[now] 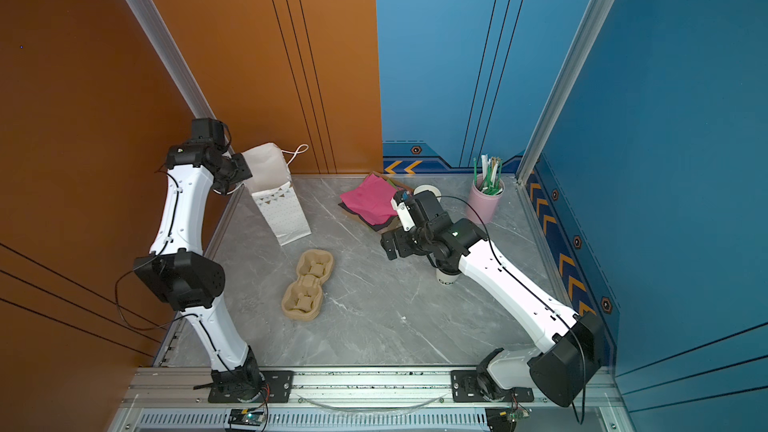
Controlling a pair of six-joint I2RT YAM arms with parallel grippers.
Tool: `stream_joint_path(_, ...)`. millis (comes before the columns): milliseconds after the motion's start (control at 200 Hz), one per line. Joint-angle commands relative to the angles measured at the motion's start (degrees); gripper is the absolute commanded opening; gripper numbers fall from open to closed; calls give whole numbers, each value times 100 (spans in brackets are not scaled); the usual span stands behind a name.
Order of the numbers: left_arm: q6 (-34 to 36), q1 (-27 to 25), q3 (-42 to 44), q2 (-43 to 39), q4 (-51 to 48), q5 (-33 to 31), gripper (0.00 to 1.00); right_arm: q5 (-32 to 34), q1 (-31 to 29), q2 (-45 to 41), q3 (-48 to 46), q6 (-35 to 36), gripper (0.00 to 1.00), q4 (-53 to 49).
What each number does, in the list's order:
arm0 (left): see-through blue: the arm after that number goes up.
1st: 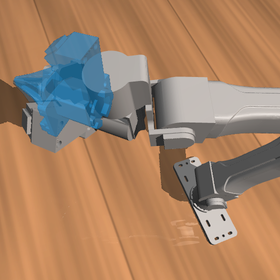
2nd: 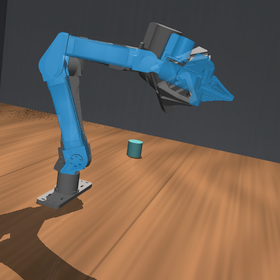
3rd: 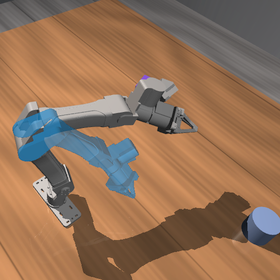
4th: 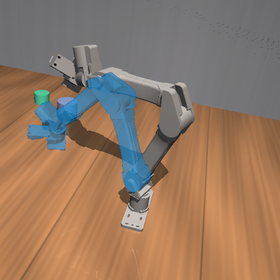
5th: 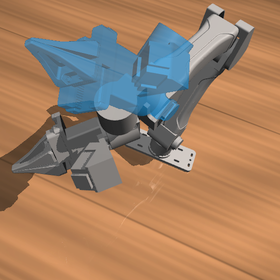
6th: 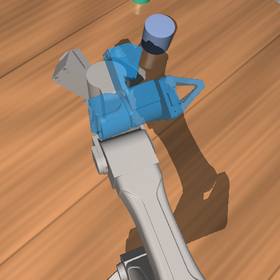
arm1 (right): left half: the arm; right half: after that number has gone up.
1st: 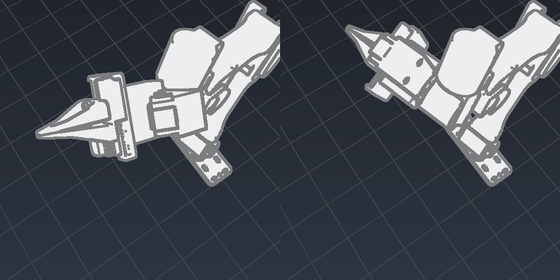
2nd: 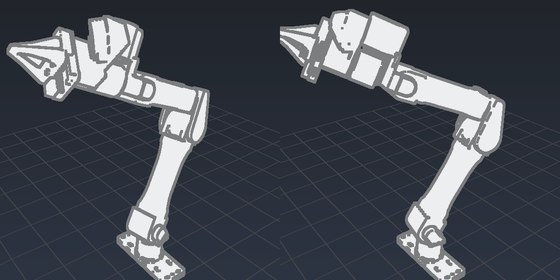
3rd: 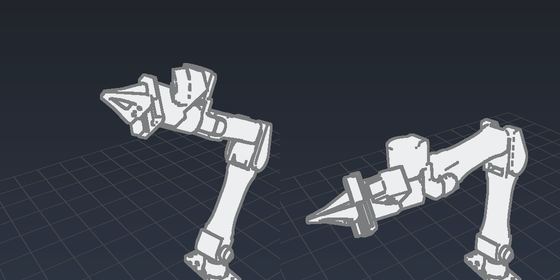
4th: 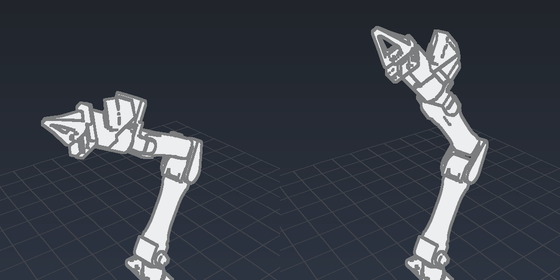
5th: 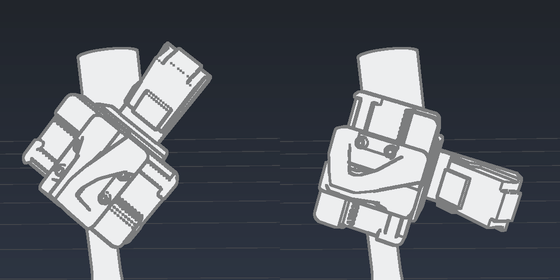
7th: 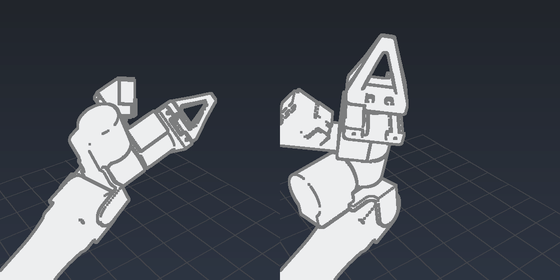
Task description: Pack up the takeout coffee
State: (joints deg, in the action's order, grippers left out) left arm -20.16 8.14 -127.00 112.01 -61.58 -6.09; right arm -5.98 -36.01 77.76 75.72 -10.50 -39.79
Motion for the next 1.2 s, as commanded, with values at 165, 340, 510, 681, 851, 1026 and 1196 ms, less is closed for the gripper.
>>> stream_joint_path(165,-189,11,-206,269,-164,248,21,-85,10,-85,-129,-108,100,149)
stream_joint_path(340,-216,5,-264,255,-167,262,0,11,-374,1,-278,-588,100,534)
stream_joint_path(510,-216,4,-216,174,-156,255,0,162,-1227,569,-412,-1602,99,1284)
stream_joint_path(681,-231,32,-100,23,-161,356,0,363,-1818,1649,-123,-2726,95,1725)
stream_joint_path(851,-207,78,194,-231,-148,404,0,651,-1996,2586,223,-3541,85,2021)
stream_joint_path(1026,-146,98,522,-487,-141,502,0,715,-2007,3266,585,-3979,77,2424)
stream_joint_path(1196,-67,115,773,-739,-125,526,0,539,-2006,3735,959,-4178,73,2618)
